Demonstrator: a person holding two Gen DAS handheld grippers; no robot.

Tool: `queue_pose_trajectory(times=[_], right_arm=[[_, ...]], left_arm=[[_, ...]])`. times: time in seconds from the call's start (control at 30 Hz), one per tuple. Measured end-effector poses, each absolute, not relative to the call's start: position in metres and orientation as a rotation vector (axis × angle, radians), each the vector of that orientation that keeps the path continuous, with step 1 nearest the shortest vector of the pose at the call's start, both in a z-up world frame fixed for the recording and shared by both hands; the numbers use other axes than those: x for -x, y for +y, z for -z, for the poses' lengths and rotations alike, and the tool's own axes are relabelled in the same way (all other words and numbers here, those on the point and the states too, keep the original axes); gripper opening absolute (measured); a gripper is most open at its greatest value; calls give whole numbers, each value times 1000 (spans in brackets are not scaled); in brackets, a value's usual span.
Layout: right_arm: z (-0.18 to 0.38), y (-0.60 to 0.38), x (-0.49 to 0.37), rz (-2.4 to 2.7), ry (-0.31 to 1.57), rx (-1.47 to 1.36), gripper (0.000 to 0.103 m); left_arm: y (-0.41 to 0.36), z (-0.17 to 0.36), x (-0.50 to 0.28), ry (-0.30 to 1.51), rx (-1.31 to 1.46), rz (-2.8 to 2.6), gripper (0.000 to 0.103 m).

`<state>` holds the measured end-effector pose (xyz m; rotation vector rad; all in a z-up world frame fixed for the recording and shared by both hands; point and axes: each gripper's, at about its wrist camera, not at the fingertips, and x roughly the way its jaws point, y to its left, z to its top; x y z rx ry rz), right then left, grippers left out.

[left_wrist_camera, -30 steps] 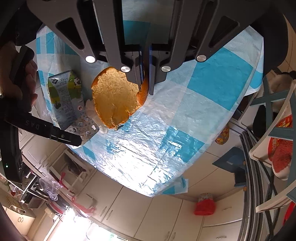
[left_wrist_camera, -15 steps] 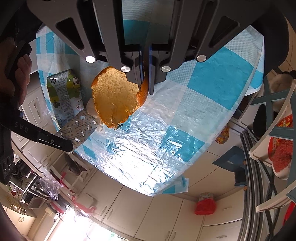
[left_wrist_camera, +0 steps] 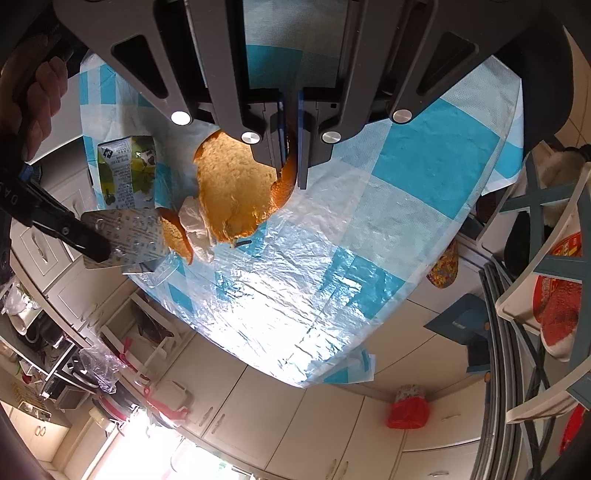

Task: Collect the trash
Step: 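Carry the orange peel and foil packet toward the yellow bucket with both tools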

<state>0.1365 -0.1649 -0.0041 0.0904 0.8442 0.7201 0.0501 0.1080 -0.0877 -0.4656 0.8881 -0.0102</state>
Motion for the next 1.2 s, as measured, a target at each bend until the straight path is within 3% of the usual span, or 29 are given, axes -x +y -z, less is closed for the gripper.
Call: queue_pose_trajectory(times=[0.5,1.2], right_arm=[[-31,-272,-118,-783,704,-583,4],[-32,-381,-94,-608,605,-671,4]], left_arm=[[109,46,-27,822,452,10,4],[67,-12,-18,759,401,93,5]])
